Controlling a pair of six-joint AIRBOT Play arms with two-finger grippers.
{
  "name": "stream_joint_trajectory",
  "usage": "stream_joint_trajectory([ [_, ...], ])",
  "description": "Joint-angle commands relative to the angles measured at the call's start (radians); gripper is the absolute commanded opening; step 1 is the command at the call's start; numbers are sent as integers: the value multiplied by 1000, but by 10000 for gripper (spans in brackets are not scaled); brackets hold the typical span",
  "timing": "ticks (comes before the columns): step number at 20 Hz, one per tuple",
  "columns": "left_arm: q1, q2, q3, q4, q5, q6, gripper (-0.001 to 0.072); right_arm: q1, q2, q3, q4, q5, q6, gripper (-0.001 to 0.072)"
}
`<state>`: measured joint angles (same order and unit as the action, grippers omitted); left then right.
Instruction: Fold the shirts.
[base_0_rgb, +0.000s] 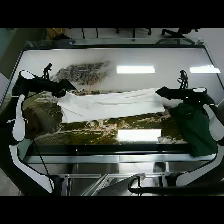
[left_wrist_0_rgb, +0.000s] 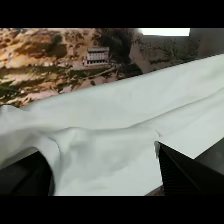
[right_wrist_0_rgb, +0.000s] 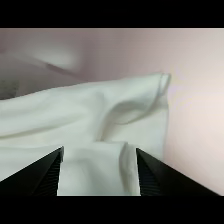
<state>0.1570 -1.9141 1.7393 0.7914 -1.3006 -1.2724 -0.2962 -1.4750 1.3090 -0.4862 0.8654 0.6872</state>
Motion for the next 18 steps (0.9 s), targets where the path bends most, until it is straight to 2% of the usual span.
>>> stream_joint_trajectory([
  [1, 24, -14, 120, 0, -119, -57, 708, -31, -3, 9, -53, 5, 78, 534],
  [2, 31, -13, 161, 0, -144, -76, 707, -36, -16, 8, -57, 19, 89, 561],
  [3, 39, -13, 202, 0, -165, -99, 708, -37, -32, 8, -56, 34, 88, 646],
  [6, 47, -12, 306, -1, -204, -135, 708, -26, -71, 8, -56, 56, 88, 645],
  [10, 31, 50, 269, -3, -130, -135, 707, 3, -99, 8, -44, 75, 99, 636],
  [12, 11, 74, 227, -3, -87, -135, 707, 29, -111, 9, -37, 73, 98, 439],
  [13, -5, 79, 209, -4, -78, -135, 707, 39, -119, 9, -20, 69, 98, 434],
  [14, -23, 78, 197, -5, -79, -135, 707, 45, -126, 9, 1, 65, 90, 340],
  [15, -45, 75, 180, -5, -80, -135, 706, 47, -127, 9, 16, 63, 69, 184],
  [16, -70, 75, 162, -5, -78, -134, 646, 48, -126, 9, 35, 64, 60, 100],
  [17, -91, 75, 144, -6, -70, -131, 411, 45, -121, 11, 46, 69, 61, 14],
  [18, -116, 75, 127, -6, -54, -122, 151, 43, -112, 18, 46, 84, 61, 14],
])
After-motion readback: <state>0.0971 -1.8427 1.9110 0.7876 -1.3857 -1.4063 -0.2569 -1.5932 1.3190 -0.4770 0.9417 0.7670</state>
